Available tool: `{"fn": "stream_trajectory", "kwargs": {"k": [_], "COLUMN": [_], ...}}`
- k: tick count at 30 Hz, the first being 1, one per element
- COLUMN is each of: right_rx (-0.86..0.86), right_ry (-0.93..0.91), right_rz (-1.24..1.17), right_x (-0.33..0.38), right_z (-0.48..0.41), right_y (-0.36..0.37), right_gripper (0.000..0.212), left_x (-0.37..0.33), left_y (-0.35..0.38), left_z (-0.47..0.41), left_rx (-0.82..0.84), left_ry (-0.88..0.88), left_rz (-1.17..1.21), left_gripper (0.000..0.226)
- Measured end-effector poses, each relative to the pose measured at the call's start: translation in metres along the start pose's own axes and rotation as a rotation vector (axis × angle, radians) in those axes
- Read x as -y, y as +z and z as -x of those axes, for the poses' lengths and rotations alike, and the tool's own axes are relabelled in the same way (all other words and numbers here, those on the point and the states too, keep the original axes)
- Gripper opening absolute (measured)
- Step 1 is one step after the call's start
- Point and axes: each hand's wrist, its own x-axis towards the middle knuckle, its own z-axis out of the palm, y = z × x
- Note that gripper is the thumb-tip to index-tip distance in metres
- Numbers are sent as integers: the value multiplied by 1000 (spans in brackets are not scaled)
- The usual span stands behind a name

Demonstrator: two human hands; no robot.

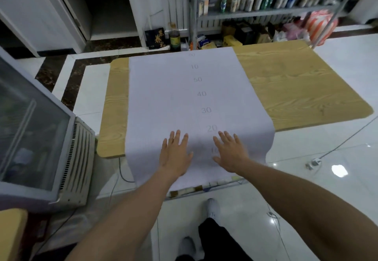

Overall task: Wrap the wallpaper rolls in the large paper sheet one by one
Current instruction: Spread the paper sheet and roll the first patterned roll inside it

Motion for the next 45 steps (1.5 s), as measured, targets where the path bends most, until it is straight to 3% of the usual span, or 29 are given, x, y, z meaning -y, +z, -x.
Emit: {"fn": "stream_trajectory", "kwargs": {"k": [6, 11, 19, 24, 29, 37, 41, 45], "right_rx": [13, 149, 204, 204, 242, 171, 125, 113], "right_ry": [-47, -68, -106, -125, -101, -31, -5, 47], "right_rz": [-119, -164, -239, -227, -260, -409, -504, -651], "right_x": [26, 31, 28, 20, 13, 10, 11, 14], "right_z": [33, 33, 7, -15, -29, -33, -29, -25], "right_y": [23, 59, 125, 150, 162, 149, 135, 122], "right_gripper": [55, 48, 39, 32, 38, 14, 17, 16], "left_x": [4, 11, 17, 22, 22, 26, 28, 27], "left_y": [28, 73, 149, 179, 194, 182, 167, 152], "left_z": [37, 48, 24, 5, 2, 8, 15, 23], "left_rx": [46, 268, 347, 317, 261, 31, -81, -146], "left_ry": [147, 117, 27, -31, -77, 37, 79, 136], "left_rz": [114, 132, 168, 186, 206, 314, 280, 287], "left_gripper": [56, 57, 49, 38, 44, 41, 34, 44]}}
